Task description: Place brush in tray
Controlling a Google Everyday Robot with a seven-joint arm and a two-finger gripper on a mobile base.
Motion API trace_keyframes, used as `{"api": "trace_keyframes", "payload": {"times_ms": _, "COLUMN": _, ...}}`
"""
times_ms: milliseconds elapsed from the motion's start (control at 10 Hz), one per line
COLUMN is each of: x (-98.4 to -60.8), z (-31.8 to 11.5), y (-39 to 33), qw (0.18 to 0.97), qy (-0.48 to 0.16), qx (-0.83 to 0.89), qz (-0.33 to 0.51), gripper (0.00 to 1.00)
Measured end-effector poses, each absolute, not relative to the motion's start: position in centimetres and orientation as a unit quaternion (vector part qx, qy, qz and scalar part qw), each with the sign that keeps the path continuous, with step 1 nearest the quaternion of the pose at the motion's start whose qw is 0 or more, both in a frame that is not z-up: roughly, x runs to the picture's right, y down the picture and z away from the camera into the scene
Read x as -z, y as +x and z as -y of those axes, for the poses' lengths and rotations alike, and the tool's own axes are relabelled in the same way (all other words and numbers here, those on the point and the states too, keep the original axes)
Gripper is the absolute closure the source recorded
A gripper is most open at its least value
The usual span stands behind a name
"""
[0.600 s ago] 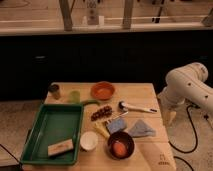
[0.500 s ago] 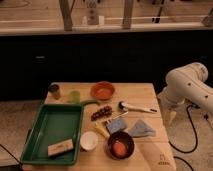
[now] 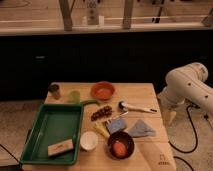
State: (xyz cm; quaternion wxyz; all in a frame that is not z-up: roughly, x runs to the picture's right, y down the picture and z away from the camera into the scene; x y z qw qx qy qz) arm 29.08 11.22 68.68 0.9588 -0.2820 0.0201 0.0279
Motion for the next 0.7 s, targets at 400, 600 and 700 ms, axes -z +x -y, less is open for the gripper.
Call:
{"api": "trace_keyframes", "payload": {"times_ms": 400, "x": -72.5, "z": -12.2, "y": 27.6, "qw": 0.959, "qy": -0.284, "qx": -0.016, "qz": -0.005, "gripper": 0.2}}
{"api": "trace_keyframes", "payload": {"times_ms": 600, "x": -72.8, "z": -12.1, "y": 27.7, "qw": 0.959, "qy": -0.284, "qx": -0.014, "qz": -0.002, "gripper": 0.2}}
{"api": "trace_keyframes", "payload": {"times_ms": 700, "x": -73.5, "z": -12.4, "y": 27.8, "qw": 0.958, "qy": -0.286, "qx": -0.013, "qz": 0.001, "gripper": 0.2}}
